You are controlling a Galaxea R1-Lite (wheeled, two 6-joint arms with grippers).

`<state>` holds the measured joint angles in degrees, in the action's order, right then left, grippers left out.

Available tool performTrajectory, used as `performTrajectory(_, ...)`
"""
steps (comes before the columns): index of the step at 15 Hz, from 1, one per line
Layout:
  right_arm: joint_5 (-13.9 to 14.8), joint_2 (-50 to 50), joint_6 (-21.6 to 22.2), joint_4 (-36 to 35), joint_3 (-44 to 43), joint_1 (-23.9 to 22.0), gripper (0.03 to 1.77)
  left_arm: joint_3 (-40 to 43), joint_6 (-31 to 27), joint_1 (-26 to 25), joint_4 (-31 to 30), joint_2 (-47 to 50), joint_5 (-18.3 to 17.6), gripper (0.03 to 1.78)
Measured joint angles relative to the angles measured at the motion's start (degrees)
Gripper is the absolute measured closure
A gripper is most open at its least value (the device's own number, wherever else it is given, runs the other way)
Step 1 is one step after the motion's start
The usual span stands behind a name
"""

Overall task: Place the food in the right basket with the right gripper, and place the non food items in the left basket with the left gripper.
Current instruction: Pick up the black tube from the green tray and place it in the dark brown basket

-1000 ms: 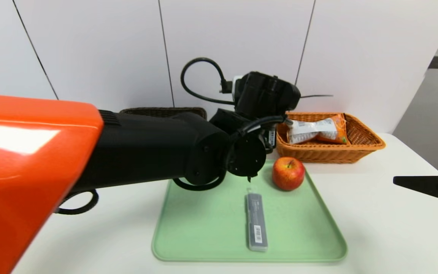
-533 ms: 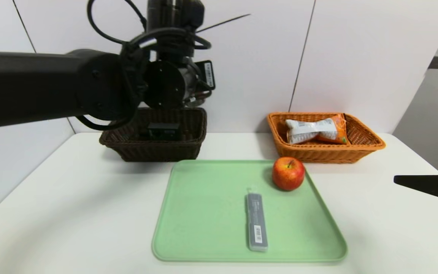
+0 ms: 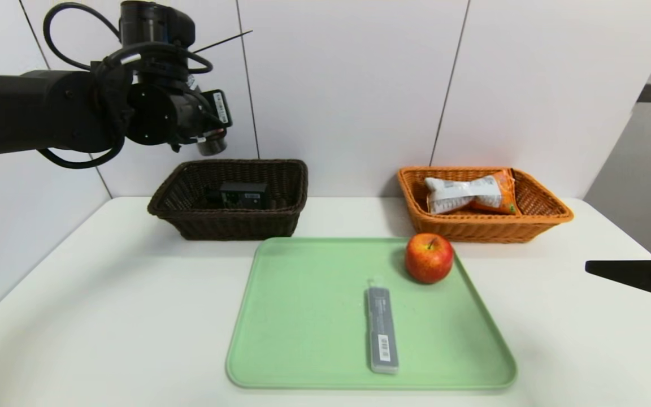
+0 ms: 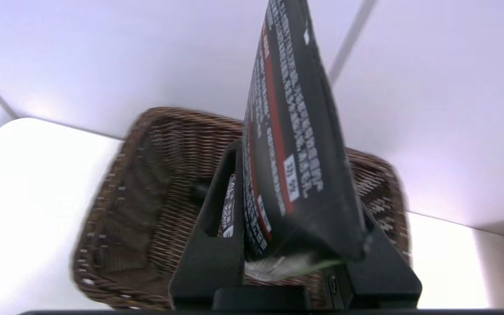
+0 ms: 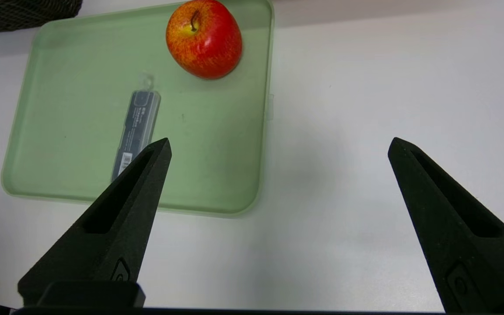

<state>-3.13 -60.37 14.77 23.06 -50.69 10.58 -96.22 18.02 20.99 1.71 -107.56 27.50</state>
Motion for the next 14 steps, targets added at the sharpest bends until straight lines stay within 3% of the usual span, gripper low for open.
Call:
performTrajectory(5, 0.0, 0.0, 0.0, 0.0, 0.1, 0.0, 0.09, 0.2, 0.5, -6.2, -0.3, -3.4, -2.9, 1.33)
performTrajectory(14, 0.0, -0.3, 0.1, 0.0, 0.1, -0.1, 0.09, 3.2, 1.0, -9.7, -0.2, -8.7, -5.2, 1.33)
